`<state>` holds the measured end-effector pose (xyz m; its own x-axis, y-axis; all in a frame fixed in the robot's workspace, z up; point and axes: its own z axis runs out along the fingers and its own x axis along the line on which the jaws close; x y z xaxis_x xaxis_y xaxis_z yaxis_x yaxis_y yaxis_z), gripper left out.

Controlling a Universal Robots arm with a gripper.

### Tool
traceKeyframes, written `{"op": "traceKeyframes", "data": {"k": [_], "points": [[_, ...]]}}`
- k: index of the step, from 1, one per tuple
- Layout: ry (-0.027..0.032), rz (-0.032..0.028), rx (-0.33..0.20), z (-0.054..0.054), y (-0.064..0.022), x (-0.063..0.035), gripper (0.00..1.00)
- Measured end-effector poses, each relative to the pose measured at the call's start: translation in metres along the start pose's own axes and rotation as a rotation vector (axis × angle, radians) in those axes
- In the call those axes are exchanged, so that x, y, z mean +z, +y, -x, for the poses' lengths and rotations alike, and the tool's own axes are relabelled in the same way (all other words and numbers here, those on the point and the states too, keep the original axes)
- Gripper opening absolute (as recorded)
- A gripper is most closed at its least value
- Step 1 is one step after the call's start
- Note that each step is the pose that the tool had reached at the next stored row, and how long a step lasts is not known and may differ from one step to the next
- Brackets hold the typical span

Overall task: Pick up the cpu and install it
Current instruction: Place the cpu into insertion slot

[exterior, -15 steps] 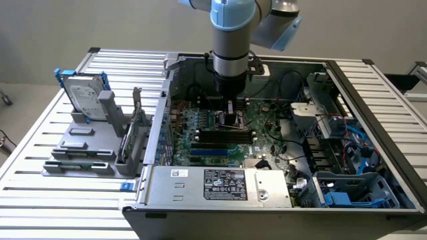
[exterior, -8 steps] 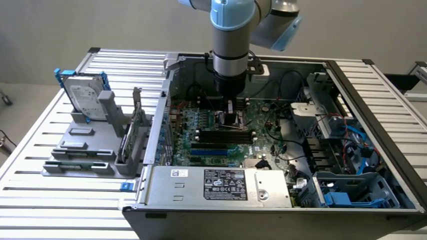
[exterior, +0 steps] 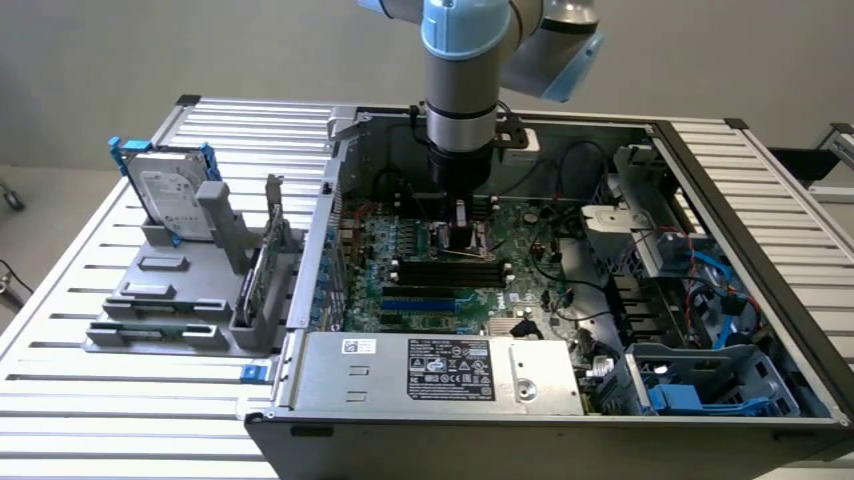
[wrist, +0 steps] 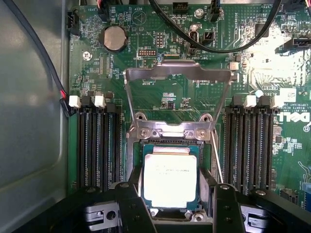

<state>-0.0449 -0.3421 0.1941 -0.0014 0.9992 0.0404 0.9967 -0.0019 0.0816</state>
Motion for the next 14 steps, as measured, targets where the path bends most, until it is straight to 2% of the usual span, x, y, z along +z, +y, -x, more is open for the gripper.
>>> {"op": "traceKeyframes", "data": {"k": [6, 14], "points": [[-0.0064, 0.0016, 0.002, 0.0000, 0.0000, -0.0001, 0.55], [-0.0070, 0.0025, 0.001, -0.0002, 0.0000, -0.0001, 0.55]]}}
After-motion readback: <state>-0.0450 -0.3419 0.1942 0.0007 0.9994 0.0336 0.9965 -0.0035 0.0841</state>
